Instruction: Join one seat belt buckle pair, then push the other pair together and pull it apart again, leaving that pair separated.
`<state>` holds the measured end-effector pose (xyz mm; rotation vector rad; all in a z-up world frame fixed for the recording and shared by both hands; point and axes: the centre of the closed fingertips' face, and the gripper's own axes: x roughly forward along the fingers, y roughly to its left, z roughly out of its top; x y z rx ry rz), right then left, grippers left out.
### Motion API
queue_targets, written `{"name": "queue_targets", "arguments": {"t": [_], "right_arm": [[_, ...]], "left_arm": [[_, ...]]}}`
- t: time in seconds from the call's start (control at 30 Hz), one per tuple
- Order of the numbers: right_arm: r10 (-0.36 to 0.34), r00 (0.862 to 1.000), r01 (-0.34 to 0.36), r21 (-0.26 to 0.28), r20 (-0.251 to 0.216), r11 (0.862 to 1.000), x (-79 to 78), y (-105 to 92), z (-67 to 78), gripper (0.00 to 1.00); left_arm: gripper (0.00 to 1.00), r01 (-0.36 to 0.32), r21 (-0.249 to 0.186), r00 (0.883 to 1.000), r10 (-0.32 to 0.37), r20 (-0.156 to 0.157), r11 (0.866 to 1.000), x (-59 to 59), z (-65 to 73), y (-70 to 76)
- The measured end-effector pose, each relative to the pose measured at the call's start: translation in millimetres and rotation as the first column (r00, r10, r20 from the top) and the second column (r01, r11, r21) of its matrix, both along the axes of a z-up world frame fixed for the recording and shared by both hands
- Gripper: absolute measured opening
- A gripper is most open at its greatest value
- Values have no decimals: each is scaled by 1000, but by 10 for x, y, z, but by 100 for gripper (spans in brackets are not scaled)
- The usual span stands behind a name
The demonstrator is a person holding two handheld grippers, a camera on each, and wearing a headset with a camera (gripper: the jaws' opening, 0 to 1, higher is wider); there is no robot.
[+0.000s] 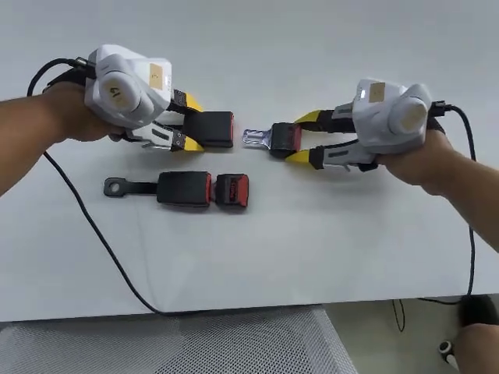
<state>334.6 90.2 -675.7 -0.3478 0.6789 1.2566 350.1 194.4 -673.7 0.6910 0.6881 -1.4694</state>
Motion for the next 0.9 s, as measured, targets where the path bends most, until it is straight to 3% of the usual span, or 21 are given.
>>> {"name": "queue_targets", "arguments": {"t": [0.2,0.33,0.37,0.4,0.47,0.7,0.77,0.8,0.9], "right_arm": [[13,1000,-13,-16,-2,1000,58,128,21,32],[5,1000,-4,16,-24,1000,72,296,32,32],[60,998,-59,-23,27,998,91,295,28,32],[32,999,-32,-4,-13,999,81,291,39,32],[35,999,-35,11,-30,999,86,275,43,32],[54,998,-54,12,-33,998,82,323,44,31],[25,998,-24,17,-61,1000,73,408,33,31],[45,998,-45,-5,-32,999,93,434,26,31],[36,998,-37,-9,-50,999,104,424,37,31]], "left_arm": [[33,0,4,1000,0,-2,1000,-8,1,8],[33,9,12,1000,-9,4,1000,-7,2,12],[33,7,14,1000,-7,3,1000,-7,3,15],[33,9,16,1000,-9,4,1000,-8,4,16],[33,15,22,1000,-15,7,1000,-10,4,17],[32,16,26,1000,-16,4,1000,-6,8,26],[32,31,32,1000,-31,5,999,-4,7,19],[32,31,30,1000,-31,0,999,-2,7,22],[32,35,30,999,-35,-1,999,2,12,26]]}}
